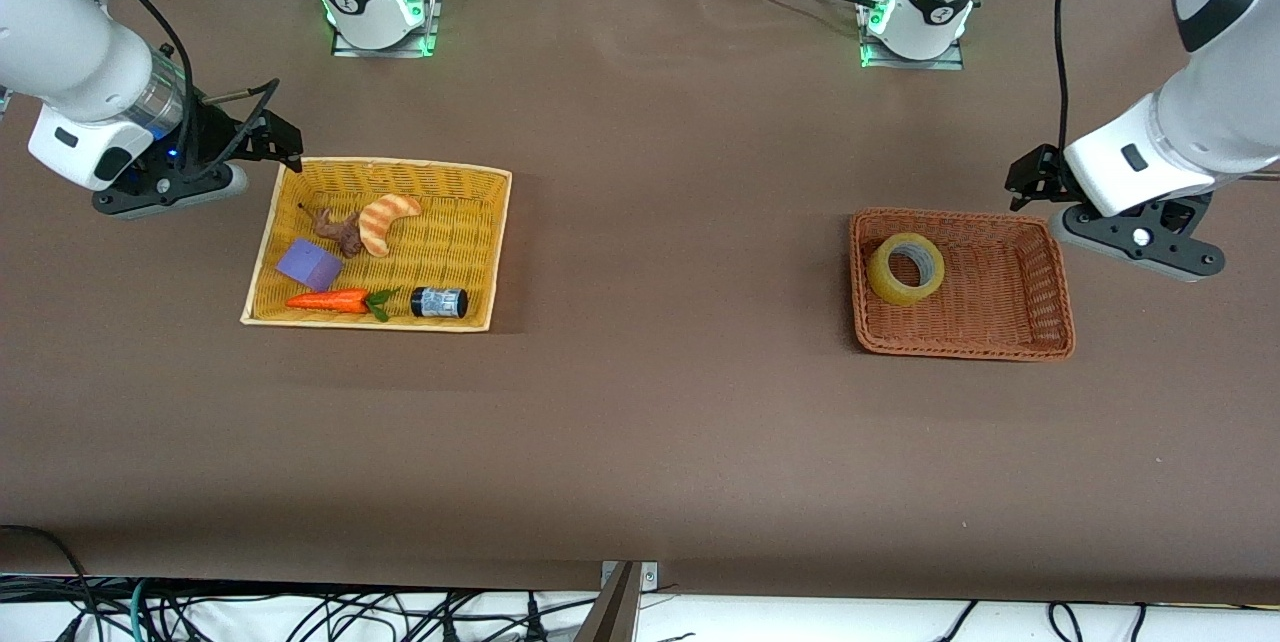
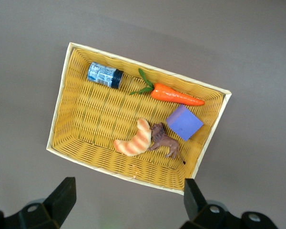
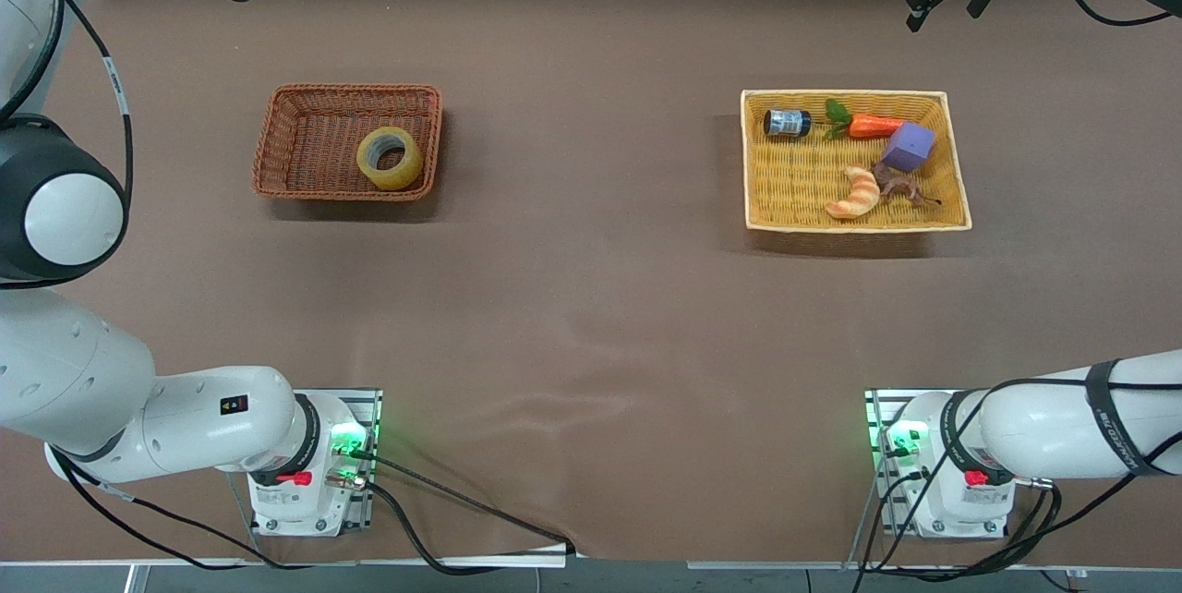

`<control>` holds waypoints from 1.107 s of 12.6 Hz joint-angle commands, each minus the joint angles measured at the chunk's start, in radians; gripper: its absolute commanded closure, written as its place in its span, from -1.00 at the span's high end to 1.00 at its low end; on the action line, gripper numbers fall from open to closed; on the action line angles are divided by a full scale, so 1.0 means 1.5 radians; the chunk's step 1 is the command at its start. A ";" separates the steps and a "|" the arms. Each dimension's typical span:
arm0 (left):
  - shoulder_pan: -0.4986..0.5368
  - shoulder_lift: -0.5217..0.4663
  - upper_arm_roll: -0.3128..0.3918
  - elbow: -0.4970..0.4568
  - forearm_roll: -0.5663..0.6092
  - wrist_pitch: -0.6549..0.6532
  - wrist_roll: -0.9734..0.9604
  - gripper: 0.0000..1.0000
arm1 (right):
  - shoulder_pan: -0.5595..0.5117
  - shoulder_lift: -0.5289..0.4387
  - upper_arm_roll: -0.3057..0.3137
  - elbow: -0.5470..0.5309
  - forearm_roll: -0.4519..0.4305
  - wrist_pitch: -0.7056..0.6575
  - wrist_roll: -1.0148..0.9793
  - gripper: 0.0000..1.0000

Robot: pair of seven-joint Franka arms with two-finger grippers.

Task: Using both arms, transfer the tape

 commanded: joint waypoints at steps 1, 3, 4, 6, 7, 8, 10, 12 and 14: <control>0.004 -0.013 0.002 0.010 -0.030 -0.018 0.009 1.00 | -0.001 -0.009 0.001 0.003 -0.001 0.002 -0.009 1.00; -0.007 -0.019 0.038 0.000 -0.036 -0.016 0.019 1.00 | -0.001 -0.009 0.001 0.005 -0.002 0.004 -0.008 1.00; -0.041 -0.019 0.071 -0.016 -0.042 -0.013 0.024 1.00 | -0.001 -0.009 0.002 0.005 -0.003 0.006 -0.008 1.00; -0.102 -0.043 0.180 -0.052 -0.099 0.010 0.026 1.00 | -0.001 -0.009 0.002 0.006 -0.005 0.008 -0.009 1.00; -0.118 -0.069 0.206 -0.095 -0.108 0.032 0.026 1.00 | -0.001 -0.010 0.003 0.009 -0.005 0.006 -0.009 1.00; -0.118 -0.088 0.208 -0.132 -0.108 0.069 0.026 1.00 | -0.001 -0.009 0.005 0.016 -0.005 0.001 -0.008 1.00; -0.117 -0.111 0.208 -0.170 -0.110 0.094 0.022 1.00 | -0.001 -0.009 0.007 0.017 -0.005 -0.001 -0.008 1.00; -0.118 -0.114 0.208 -0.175 -0.117 0.092 0.016 1.00 | -0.001 -0.009 0.007 0.017 -0.005 -0.001 -0.009 1.00; -0.118 -0.112 0.205 -0.167 -0.117 0.080 0.016 1.00 | -0.001 -0.009 0.007 0.017 -0.005 -0.001 -0.010 1.00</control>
